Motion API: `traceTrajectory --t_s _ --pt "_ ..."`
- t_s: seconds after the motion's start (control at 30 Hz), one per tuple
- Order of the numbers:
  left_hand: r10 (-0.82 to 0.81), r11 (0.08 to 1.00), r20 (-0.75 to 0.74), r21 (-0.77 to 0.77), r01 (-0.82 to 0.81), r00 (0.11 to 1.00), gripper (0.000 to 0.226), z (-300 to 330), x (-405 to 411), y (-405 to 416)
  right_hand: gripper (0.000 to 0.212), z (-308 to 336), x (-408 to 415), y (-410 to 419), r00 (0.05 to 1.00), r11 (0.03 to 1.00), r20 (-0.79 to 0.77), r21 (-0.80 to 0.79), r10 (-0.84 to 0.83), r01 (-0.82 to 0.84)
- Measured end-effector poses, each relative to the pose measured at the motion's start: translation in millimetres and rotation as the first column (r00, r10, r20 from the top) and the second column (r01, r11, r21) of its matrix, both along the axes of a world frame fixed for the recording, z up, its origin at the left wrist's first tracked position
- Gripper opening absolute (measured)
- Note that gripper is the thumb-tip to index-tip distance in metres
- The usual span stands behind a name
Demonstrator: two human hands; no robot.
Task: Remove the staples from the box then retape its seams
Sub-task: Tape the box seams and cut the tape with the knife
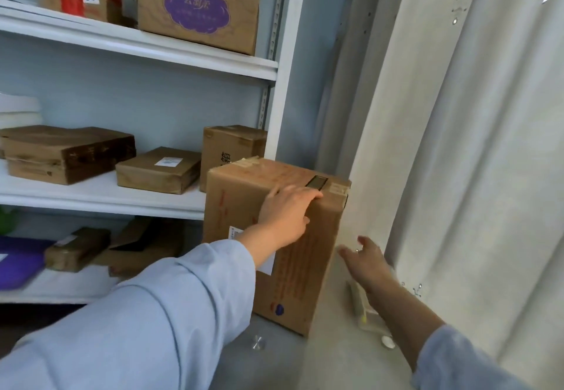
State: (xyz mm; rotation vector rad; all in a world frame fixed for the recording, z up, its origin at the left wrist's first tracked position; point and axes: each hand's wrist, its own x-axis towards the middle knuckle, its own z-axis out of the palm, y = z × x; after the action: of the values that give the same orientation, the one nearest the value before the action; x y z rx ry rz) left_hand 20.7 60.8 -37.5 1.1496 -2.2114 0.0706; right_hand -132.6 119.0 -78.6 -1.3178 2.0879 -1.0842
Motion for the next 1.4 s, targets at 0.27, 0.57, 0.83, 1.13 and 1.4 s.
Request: traceTrajectory --t_s 0.27,0.57,0.83,1.13,1.4 --pt "0.444 0.894 -0.568 0.334 -0.299 0.693 0.057 -17.2 53.3 -14.6 0.051 53.8 27.8 -32.9 0.742 0.929 -0.657 -0.178 0.133 -0.325" --pt "0.670 0.658 -0.476 0.736 -0.159 0.570 0.056 -62.6 83.8 -18.6 0.030 20.6 13.7 -23.2 0.865 0.823 -0.502 -0.497 -0.016 -0.274" --pt "0.682 0.615 -0.485 0.786 -0.070 0.547 0.071 -91.0 72.3 -24.0 0.027 6.4 -30.2 14.4 0.988 0.785 -0.154 -0.608 0.026 -0.115" --pt "0.434 0.795 -0.703 0.593 0.128 0.563 0.039 -53.5 70.7 -28.0 0.035 1.3 -24.2 -0.4 0.999 0.744 0.038 -0.668 0.025 0.007" --pt "0.262 0.905 -0.701 0.417 0.083 0.663 0.032 -1.9 64.5 -39.5 0.031 -4.7 -23.0 -22.4 0.912 0.703 0.405 -0.667 0.061 0.249"
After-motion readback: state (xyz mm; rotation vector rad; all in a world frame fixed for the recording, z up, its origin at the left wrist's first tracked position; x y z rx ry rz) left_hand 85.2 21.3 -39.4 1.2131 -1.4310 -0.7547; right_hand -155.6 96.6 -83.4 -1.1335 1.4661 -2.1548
